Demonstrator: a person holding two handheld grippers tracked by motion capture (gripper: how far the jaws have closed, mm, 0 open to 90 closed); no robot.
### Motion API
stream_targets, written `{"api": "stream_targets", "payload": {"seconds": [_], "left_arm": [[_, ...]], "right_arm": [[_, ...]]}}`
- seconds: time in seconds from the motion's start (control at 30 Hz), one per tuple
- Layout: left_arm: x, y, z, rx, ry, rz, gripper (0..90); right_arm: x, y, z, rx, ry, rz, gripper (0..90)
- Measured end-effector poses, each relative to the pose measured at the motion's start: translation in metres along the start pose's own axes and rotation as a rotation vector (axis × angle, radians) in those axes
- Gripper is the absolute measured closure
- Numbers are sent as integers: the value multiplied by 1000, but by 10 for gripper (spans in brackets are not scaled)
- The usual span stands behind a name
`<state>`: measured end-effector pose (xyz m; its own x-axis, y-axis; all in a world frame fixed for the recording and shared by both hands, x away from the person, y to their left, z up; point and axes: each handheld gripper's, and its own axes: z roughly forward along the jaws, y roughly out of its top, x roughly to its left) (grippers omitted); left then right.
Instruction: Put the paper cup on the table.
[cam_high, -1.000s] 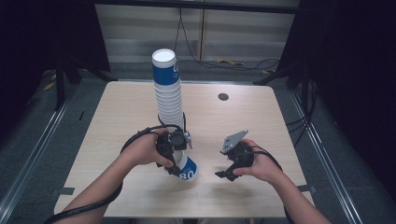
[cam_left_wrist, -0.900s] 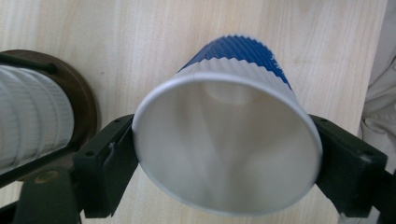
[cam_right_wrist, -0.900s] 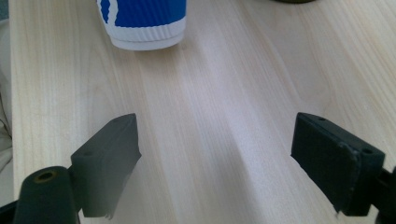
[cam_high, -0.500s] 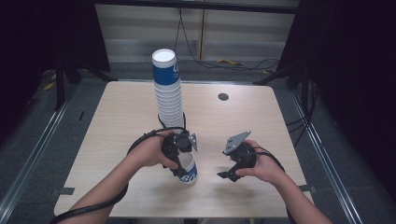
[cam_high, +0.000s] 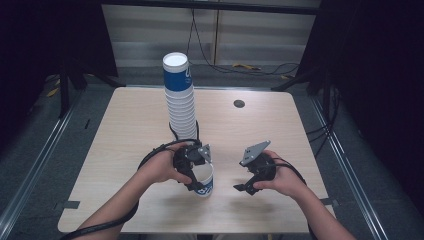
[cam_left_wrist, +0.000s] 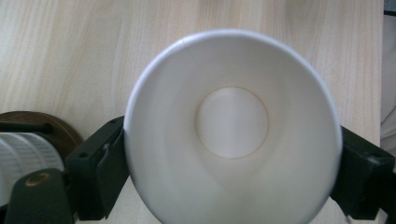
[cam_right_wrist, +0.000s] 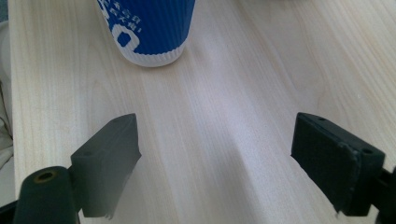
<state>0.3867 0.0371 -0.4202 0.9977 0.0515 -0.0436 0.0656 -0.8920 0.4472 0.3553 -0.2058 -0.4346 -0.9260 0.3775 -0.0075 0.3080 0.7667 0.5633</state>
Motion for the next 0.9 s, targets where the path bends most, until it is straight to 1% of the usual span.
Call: {"api": "stream_targets", "payload": {"seconds": [0.03,0.07,0.1,0.13,0.2,0.23,0.27,0.3,0.33,0.37,0.4,0.43,0.47,0.5,0.53,0.57,0.63,0.67,0.7,0.73,0.77,0.8,0.83,0.87,0.9], "left_arm": [[-1,-2,3,-7,-5,-4,129],[-1,-4,4,-9,-9,1,129],[-2,-6,7,-14,-13,0,129],[-2,-8,9,-10,-17,5,129],[-3,-12,12,-19,-18,6,129],[-2,-14,13,-30,-19,14,129],[-3,-16,14,-36,-22,6,129],[-3,-17,14,-49,-17,1,129],[-4,-19,15,-58,-24,-19,129],[-3,-20,14,-61,-23,-6,130],[-3,-22,14,-68,-21,-13,130],[-3,-24,14,-70,-19,-9,130],[-3,-26,13,-83,-14,-13,130],[-3,-28,13,-90,-17,-26,130],[-3,-30,11,-96,-16,-23,130],[-2,-33,10,-106,-13,-29,131],[-1,-37,8,-104,-14,-36,132],[-1,-39,8,-108,-10,-41,132],[-1,-42,7,-116,-8,-49,132],[-1,-44,5,-119,-11,-53,132],[-1,-46,4,-123,-10,-56,132],[0,-49,3,-125,-14,-58,132],[0,-51,2,-131,-9,-58,132],[1,-53,1,-134,-10,-69,132],[1,-55,0,-136,-8,-69,132]], "right_arm": [[0,0,0,5,-5,-1,148],[0,0,0,-4,0,1,148],[1,0,0,0,-1,-1,148],[1,-1,0,-1,1,-2,148],[0,-1,0,-1,1,-4,148],[1,-1,0,-1,-1,0,148],[0,-1,1,-4,2,1,148],[1,-1,1,-3,1,5,148],[1,-1,1,-3,1,2,148],[1,-2,1,-4,6,3,148],[1,-2,2,-3,2,3,148],[1,-3,2,-5,3,0,148],[1,-3,3,-9,5,4,148],[1,-4,2,-1,-1,4,148],[1,-4,3,-2,0,3,148],[1,-5,3,-15,8,8,148],[1,-5,3,-12,3,6,148],[2,-6,3,-16,7,15,148],[1,-6,2,-15,1,13,148],[2,-7,3,-21,6,25,148],[1,-8,2,-21,2,18,148],[1,-8,2,-23,-1,21,148],[1,-9,2,-29,1,27,148],[1,-10,2,-35,5,26,148],[1,-11,1,-32,0,24,148]]}}
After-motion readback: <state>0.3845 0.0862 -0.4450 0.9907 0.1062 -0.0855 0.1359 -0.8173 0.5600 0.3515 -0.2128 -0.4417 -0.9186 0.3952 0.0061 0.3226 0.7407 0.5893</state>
